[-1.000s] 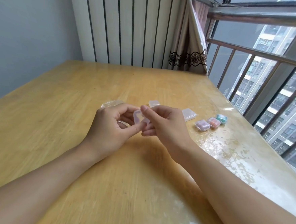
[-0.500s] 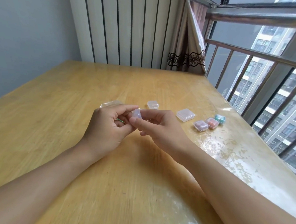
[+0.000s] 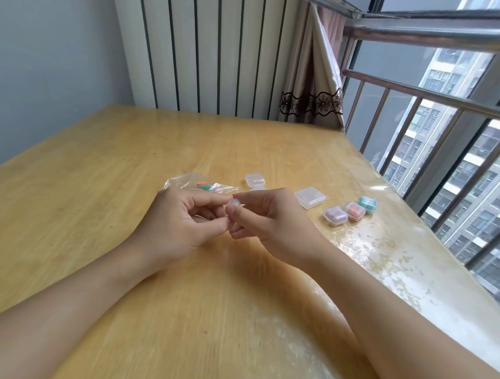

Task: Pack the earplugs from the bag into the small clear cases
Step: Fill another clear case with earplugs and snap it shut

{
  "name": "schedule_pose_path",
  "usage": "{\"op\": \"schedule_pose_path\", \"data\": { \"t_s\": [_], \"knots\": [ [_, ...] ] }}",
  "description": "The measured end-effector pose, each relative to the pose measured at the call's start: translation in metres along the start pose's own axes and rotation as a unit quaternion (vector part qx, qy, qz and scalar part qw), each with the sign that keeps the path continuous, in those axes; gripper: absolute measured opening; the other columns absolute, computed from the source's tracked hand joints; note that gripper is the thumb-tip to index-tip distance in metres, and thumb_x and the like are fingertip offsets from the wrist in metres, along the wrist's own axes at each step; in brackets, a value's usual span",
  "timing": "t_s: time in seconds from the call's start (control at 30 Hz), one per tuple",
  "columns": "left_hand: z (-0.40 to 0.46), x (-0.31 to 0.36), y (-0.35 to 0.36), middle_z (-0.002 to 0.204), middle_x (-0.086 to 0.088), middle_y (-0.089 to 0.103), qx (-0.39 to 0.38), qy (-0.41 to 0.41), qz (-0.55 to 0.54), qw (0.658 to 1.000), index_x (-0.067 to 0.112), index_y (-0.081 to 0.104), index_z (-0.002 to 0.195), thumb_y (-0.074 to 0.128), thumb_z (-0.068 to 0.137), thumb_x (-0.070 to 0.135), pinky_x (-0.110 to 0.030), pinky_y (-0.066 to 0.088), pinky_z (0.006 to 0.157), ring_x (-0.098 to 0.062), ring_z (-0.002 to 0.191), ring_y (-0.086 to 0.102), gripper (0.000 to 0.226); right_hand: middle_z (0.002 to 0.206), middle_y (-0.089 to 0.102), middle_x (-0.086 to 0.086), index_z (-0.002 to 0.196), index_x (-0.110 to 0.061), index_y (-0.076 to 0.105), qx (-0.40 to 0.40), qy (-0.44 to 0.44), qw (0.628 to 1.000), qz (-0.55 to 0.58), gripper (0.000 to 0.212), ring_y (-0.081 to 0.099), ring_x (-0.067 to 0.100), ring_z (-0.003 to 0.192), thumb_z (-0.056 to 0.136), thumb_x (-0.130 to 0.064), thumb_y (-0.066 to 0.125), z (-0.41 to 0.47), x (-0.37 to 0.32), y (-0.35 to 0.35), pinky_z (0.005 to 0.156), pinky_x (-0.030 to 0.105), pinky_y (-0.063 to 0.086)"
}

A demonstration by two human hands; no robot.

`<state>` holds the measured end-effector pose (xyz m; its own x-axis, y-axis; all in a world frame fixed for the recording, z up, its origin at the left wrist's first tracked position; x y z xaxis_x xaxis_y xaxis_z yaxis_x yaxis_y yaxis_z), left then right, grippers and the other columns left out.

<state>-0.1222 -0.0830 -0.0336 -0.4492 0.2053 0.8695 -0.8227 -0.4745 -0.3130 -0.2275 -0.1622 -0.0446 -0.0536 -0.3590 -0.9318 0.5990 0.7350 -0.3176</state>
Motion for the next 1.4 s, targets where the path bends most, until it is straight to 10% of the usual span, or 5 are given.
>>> {"op": "schedule_pose_path", "data": {
  "t_s": [0.27, 0.67, 0.83, 1.13, 1.4],
  "knots": [
    [-0.002, -0.001, 0.006, 0.067, -0.001, 0.068, -0.02, 0.005, 0.001, 1.0, 0.03, 0.081, 0.087, 0.079, 0.068, 0.032, -0.021, 0.055, 0.075, -0.012, 0.064, 0.064, 0.019, 0.077, 0.067, 0.003, 0.11, -0.006, 0.072, -0.043, -0.009, 0.999, -0.025, 0.021, 0.065, 0.014, 0.073, 0.1, -0.004, 0.054, -0.006, -0.006, 0.01, 0.09, 0.047, 0.06],
    [-0.006, 0.006, 0.011, 0.055, -0.004, 0.063, -0.01, 0.019, 0.134, 0.991, 0.008, 0.079, 0.097, 0.079, 0.077, 0.002, -0.012, 0.046, 0.059, 0.0, 0.05, 0.052, 0.021, 0.079, 0.063, 0.014, 0.108, 0.005, 0.071, -0.057, 0.004, 0.998, 0.002, 0.029, 0.061, 0.015, 0.072, 0.089, 0.01, 0.051, -0.006, 0.005, 0.013, 0.082, 0.036, 0.057],
    [-0.004, 0.003, -0.003, 0.062, -0.011, 0.072, 0.024, -0.013, 0.107, 0.994, 0.016, 0.078, 0.08, 0.074, 0.084, 0.011, -0.032, 0.059, 0.059, -0.026, 0.056, 0.071, 0.008, 0.096, 0.065, 0.038, 0.121, -0.006, 0.067, -0.015, 0.022, 1.0, 0.011, 0.036, 0.062, 0.022, 0.076, 0.092, 0.009, 0.052, -0.008, 0.006, 0.003, 0.084, 0.042, 0.06],
    [-0.009, -0.017, 0.026, 0.041, 0.003, 0.055, -0.119, -0.109, 0.162, 0.973, 0.015, 0.065, 0.054, 0.073, 0.084, 0.014, 0.002, 0.037, 0.055, -0.008, 0.036, 0.049, 0.031, 0.078, 0.063, 0.01, 0.105, -0.009, 0.077, -0.052, 0.099, 0.994, -0.001, 0.025, 0.051, 0.017, 0.067, 0.089, 0.001, 0.061, -0.008, 0.026, -0.024, 0.055, 0.023, 0.042],
    [-0.009, -0.004, 0.014, 0.042, 0.007, 0.045, -0.093, -0.065, 0.174, 0.978, 0.009, 0.062, 0.051, 0.08, 0.078, 0.039, -0.025, 0.038, 0.057, -0.005, 0.042, 0.039, 0.045, 0.078, 0.071, 0.005, 0.099, -0.014, 0.078, -0.07, 0.105, 0.99, -0.064, 0.015, 0.054, 0.012, 0.058, 0.088, -0.025, 0.077, -0.008, 0.026, -0.026, 0.05, 0.021, 0.041]
  ]
}}
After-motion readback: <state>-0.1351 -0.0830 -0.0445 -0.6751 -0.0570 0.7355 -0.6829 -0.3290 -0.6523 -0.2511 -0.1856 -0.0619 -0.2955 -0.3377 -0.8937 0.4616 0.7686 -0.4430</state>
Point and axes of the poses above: each hand's wrist, its own z-axis towards the middle knuckle, its own y-axis out of the palm, x = y × z, the point moved 10 cm from there along z, towards the middle knuckle
